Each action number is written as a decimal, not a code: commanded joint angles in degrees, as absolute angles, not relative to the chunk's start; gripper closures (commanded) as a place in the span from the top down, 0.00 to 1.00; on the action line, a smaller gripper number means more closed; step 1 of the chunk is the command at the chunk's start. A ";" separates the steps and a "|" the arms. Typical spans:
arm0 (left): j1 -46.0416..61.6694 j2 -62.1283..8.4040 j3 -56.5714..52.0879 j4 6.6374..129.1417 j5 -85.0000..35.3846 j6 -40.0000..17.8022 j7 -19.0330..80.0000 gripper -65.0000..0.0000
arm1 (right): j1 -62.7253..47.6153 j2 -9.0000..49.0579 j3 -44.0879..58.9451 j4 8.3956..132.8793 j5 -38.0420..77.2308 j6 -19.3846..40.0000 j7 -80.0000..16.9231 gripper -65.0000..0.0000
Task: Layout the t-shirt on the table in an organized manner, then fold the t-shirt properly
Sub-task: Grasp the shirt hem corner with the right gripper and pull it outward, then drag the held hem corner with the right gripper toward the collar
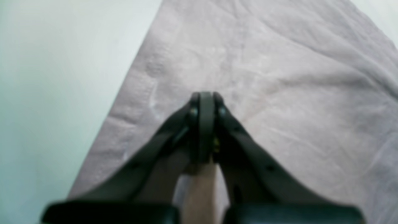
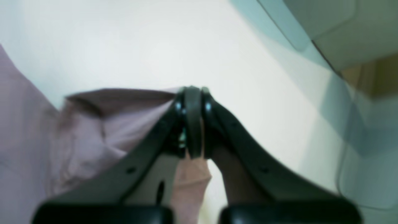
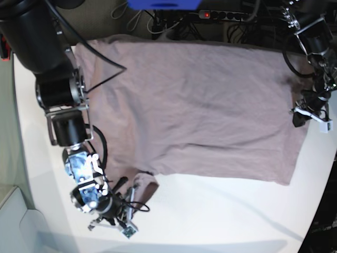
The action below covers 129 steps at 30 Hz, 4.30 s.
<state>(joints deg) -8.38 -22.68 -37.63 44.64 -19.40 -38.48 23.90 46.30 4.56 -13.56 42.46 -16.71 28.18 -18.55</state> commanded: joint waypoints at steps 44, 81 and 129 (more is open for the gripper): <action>-7.52 -23.16 -37.41 44.53 -16.40 -37.93 28.00 0.00 | 34.42 9.27 -13.41 42.51 -16.66 16.04 -14.37 0.00; -7.69 -23.16 -37.41 44.53 -16.40 -37.93 28.00 0.00 | 35.91 5.85 -22.73 41.27 -16.66 23.43 -13.05 0.00; -10.24 -24.40 -37.49 57.10 -21.05 -37.93 36.53 0.00 | 23.69 12.26 -11.74 56.57 -16.66 34.07 -31.87 0.00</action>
